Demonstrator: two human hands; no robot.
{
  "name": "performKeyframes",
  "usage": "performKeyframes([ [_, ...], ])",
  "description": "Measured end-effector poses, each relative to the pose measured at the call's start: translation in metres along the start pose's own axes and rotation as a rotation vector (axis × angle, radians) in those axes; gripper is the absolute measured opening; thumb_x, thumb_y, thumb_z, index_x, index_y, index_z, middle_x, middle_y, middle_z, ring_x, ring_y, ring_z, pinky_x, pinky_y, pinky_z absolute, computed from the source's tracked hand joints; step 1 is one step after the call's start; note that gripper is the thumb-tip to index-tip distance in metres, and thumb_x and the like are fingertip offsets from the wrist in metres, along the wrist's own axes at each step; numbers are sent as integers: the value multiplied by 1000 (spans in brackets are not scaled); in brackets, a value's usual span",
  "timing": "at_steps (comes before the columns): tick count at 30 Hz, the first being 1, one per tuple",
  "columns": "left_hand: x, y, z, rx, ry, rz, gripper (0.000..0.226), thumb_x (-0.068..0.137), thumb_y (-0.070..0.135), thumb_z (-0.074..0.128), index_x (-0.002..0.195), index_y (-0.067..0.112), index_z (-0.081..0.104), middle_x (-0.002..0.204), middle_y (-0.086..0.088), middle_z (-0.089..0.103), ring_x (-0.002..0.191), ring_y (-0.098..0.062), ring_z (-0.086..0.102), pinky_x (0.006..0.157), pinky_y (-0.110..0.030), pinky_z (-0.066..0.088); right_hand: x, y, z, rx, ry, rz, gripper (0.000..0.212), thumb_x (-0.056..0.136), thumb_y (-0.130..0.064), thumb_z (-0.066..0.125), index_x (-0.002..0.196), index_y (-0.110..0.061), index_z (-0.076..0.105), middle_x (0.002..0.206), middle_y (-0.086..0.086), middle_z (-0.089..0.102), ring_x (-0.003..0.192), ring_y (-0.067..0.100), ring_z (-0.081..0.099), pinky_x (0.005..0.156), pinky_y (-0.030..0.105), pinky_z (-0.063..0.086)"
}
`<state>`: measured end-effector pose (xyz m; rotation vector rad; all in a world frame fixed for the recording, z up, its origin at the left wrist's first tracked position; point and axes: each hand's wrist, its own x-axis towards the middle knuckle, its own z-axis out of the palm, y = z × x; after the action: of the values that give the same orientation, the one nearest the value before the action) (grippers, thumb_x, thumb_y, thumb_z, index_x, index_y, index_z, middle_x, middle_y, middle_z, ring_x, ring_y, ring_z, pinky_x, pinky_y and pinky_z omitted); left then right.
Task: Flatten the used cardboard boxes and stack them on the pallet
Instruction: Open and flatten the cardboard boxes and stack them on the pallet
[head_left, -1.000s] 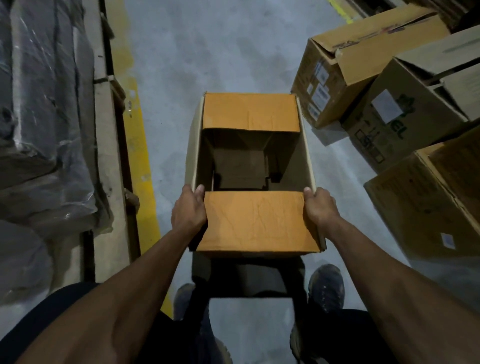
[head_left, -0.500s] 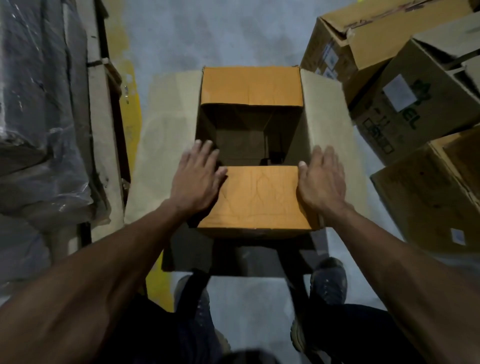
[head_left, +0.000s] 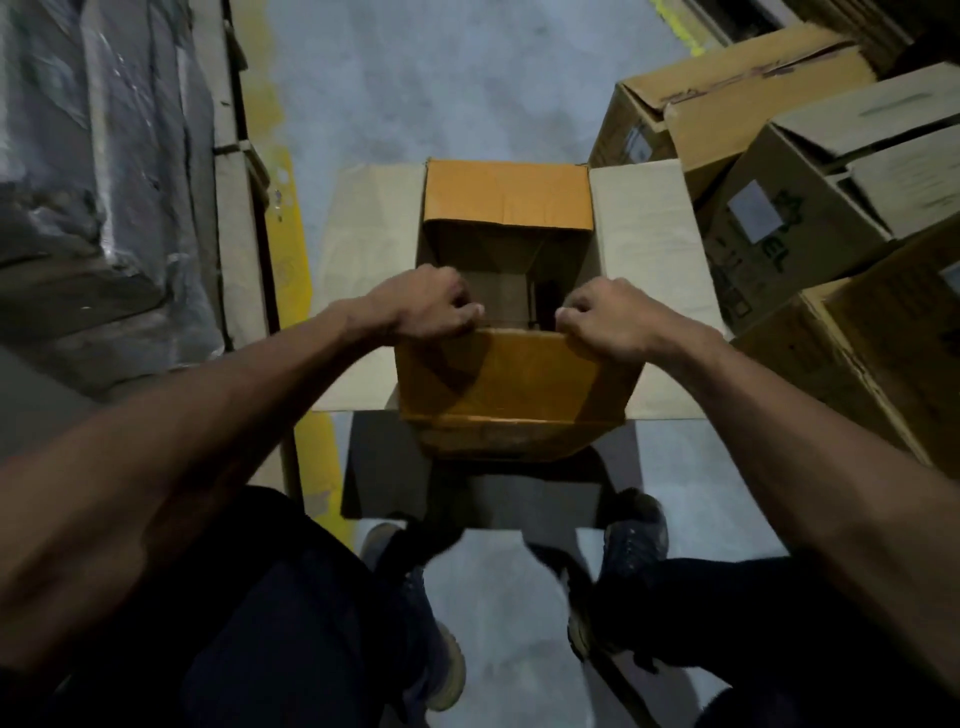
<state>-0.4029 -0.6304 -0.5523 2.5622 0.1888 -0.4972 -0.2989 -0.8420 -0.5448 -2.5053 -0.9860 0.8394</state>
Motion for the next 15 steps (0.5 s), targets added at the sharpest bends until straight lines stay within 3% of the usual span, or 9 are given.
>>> performKeyframes([
  [2, -10, 8, -2, -22, -220, -9, 27, 103, 30, 51, 82, 18, 64, 84, 0, 63, 77, -13, 61, 62, -20, 43, -12, -3, -4, -25, -164, -8, 24, 101, -29, 55, 114, -13, 68, 113, 4, 66, 95, 15, 61, 78, 30, 50],
  [4, -20, 13, 13, -10, -377, -39, 23, 100, 30, 56, 100, 12, 71, 97, -2, 69, 89, -18, 65, 73, -27, 51, -23, -6, 6, -116, -306, 2, 37, 98, -27, 61, 133, -16, 59, 130, 4, 62, 107, 17, 61, 90, 34, 52],
  [6, -25, 15, 37, 59, -437, -43, 27, 96, 35, 62, 109, 12, 70, 107, -3, 70, 99, -25, 64, 86, -36, 52, -29, -5, 27, -213, -389, 38, 59, 94, -32, 66, 148, -19, 45, 144, 3, 53, 125, 22, 54, 103, 36, 45],
  [8, -26, 14, 61, 144, -448, -54, 35, 92, 44, 66, 112, 15, 64, 116, -2, 64, 103, -25, 58, 88, -34, 47, -31, 2, 49, -231, -428, 82, 74, 90, -40, 70, 153, -24, 35, 151, 3, 46, 131, 24, 49, 106, 38, 42],
  [10, -24, 10, 82, 183, -455, -95, 40, 89, 52, 67, 104, 16, 59, 112, -2, 61, 96, -21, 55, 80, -31, 43, -30, 12, 70, -235, -455, 114, 73, 87, -46, 72, 149, -25, 38, 145, 4, 51, 123, 25, 53, 102, 42, 46],
  [12, -19, 4, 104, 177, -443, -143, 50, 84, 58, 70, 106, 13, 61, 108, -2, 63, 94, -21, 58, 79, -34, 49, -29, 21, 88, -278, -447, 131, 58, 87, -47, 72, 133, -23, 47, 128, 3, 59, 106, 22, 58, 86, 40, 49],
  [15, -13, -3, 129, 210, -303, -192, 51, 82, 57, 72, 110, 16, 59, 111, -4, 65, 99, -25, 61, 85, -38, 52, -22, 32, 112, -366, -283, 129, 38, 86, -48, 70, 112, -27, 53, 112, 2, 64, 88, 19, 56, 71, 34, 42],
])
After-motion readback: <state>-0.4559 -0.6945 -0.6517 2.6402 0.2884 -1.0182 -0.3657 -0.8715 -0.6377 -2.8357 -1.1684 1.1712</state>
